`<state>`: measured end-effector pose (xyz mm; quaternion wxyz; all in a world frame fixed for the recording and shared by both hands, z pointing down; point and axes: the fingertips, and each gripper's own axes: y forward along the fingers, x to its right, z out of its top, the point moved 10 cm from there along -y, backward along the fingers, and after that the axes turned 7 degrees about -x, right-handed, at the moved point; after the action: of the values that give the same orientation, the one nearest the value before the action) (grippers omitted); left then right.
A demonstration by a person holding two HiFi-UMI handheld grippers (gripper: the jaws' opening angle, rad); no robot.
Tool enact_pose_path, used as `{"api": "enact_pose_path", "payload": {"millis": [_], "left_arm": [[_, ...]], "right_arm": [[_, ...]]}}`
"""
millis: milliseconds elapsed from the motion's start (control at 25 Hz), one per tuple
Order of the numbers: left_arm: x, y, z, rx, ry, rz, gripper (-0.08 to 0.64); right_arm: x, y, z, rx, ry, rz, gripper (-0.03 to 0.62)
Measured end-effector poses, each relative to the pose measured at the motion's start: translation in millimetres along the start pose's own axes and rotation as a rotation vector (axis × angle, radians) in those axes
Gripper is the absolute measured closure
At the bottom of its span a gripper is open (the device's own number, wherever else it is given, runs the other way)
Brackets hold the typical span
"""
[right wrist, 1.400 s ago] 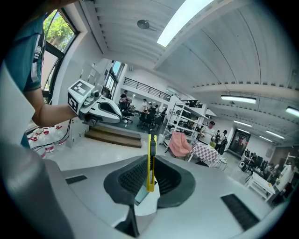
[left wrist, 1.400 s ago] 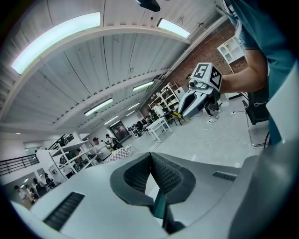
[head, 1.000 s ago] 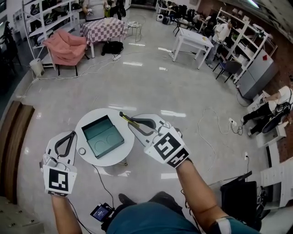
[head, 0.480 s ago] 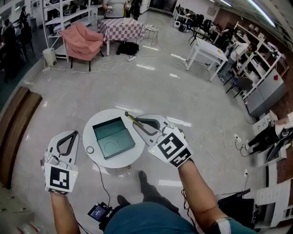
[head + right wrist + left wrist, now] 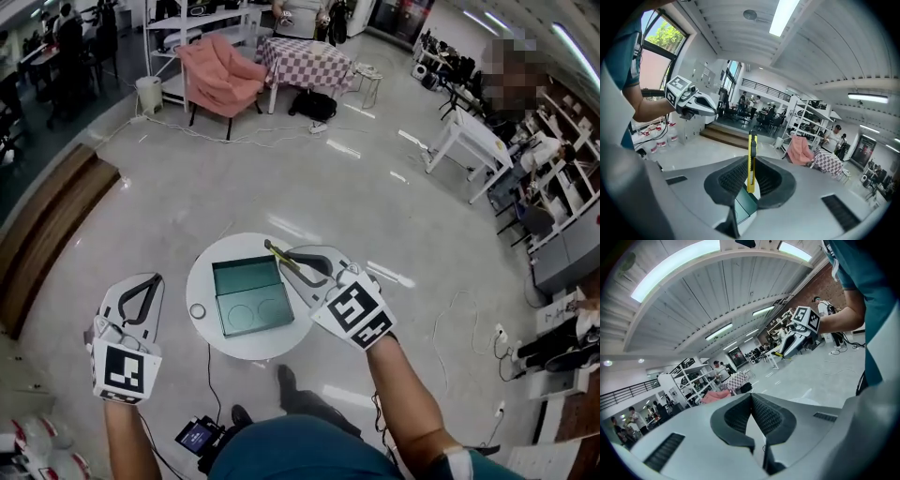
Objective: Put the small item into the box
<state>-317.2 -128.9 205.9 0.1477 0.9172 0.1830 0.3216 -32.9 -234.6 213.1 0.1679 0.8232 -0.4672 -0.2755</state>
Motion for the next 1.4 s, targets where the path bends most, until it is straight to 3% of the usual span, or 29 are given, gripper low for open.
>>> {"api": "enact_pose_path", "payload": {"millis": [440, 800, 1160, 1400], "left_arm": [[-3.9, 72.8, -21.1, -0.079, -0.067, 0.017, 0.541], [17.5, 121.5, -42.4, -0.16, -0.093, -0.005, 0.541], [31.6, 160.5, -72.5, -0.179, -0.138, -0.02, 0.541], [40.1, 202.5, -130.8, -0.208, -0.177, -0.034, 0.541]], "right_arm": [[60.3, 86.8, -22.3, -0.006, -0.025, 0.129, 0.528], [85.7, 140.0, -64.8, -0.028, -0.02, 0.2, 0.526], [90.4, 200.5, -107.3, -0.07, -0.015, 0.262, 0.528], [83.2, 274.9, -152.2, -0.119, -0.008, 0.306, 0.528]]}}
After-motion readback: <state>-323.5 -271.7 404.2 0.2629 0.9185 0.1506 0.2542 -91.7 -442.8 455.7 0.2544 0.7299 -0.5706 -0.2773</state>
